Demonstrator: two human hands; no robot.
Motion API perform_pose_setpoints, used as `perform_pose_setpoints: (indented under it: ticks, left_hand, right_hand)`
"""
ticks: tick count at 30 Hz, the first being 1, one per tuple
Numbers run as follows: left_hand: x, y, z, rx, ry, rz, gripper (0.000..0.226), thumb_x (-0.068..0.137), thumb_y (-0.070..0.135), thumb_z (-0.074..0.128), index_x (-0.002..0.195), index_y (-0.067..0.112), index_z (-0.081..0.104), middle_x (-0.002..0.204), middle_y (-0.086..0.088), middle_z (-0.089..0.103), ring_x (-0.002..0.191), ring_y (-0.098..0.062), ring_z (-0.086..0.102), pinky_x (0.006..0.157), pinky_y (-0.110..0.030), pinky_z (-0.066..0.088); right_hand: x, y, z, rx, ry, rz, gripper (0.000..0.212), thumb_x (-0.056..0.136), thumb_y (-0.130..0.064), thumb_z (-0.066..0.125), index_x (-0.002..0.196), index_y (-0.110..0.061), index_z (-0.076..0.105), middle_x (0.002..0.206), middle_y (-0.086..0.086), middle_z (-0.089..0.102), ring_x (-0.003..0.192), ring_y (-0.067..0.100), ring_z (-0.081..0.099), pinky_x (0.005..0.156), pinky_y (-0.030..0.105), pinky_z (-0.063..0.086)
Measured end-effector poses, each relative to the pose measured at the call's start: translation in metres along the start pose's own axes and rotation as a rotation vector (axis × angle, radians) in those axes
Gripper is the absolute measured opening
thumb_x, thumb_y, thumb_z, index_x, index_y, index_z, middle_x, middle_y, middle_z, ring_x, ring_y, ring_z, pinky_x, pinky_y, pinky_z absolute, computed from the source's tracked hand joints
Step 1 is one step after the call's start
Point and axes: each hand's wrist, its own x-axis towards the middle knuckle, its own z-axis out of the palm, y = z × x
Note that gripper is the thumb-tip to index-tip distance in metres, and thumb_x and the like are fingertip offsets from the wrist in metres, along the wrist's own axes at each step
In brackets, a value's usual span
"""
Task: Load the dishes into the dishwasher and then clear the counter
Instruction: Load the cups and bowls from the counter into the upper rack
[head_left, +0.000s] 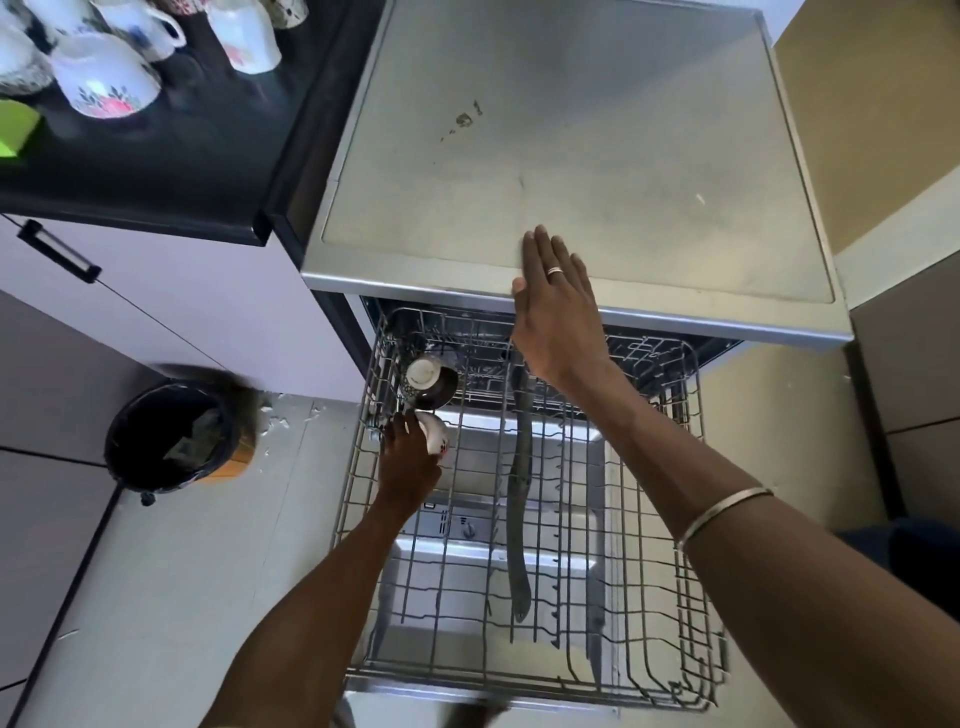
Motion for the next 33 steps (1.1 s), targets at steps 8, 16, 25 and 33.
perform_pose_setpoints:
  ticks: [8, 16, 25, 33]
  left_hand:
    - [-0.009, 0.011, -0.052, -0.150, 0.102, 0.202, 0.046, 0.090, 0.011, 0.062, 0.134, 0.001, 0.052, 0.132, -0.021, 0.056, 0.119, -0.039, 0.054, 0.097, -0.045, 0.049]
    - [0.012, -0.020, -0.200, -0.152, 0.424, 0.496, 0.035, 0.100, 0.023, 0.040, 0.111, 0.002, 0.065, 0.106, -0.011, 0.066, 0.096, -0.021, 0.060, 0.091, -0.019, 0.045]
    - [0.087, -0.053, -0.327, -0.153, 0.557, 0.578, 0.018, 0.090, 0.001, 0.061, 0.107, 0.002, 0.068, 0.102, -0.009, 0.066, 0.094, -0.018, 0.062, 0.089, -0.016, 0.048]
    - [0.217, -0.022, -0.409, -0.049, 0.568, 0.452, 0.032, 0.088, 0.006, 0.054, 0.119, 0.000, 0.060, 0.114, -0.016, 0.060, 0.106, -0.030, 0.057, 0.095, -0.041, 0.049]
  right_hand:
    - [0.000, -0.006, -0.007, -0.023, -0.075, 0.028, 0.056, 0.106, -0.026, 0.021, 0.156, -0.008, 0.006, 0.164, 0.010, 0.003, 0.151, 0.023, -0.002, 0.124, 0.041, 0.003]
    - [0.025, -0.065, -0.024, -0.013, -0.179, 0.047, 0.060, 0.104, -0.018, 0.027, 0.155, -0.001, -0.001, 0.163, 0.016, -0.003, 0.151, 0.029, -0.004, 0.124, 0.042, 0.002]
    - [0.091, -0.128, -0.019, 0.067, -0.220, 0.097, 0.061, 0.106, -0.030, 0.029, 0.155, -0.002, 0.008, 0.163, 0.015, 0.007, 0.151, 0.030, 0.005, 0.123, 0.042, 0.009]
    - [0.136, -0.137, -0.019, -0.115, -0.479, 0.180, 0.089, 0.091, -0.037, 0.065, 0.152, 0.002, 0.013, 0.158, 0.018, 0.023, 0.129, 0.035, 0.046, 0.100, 0.043, 0.045]
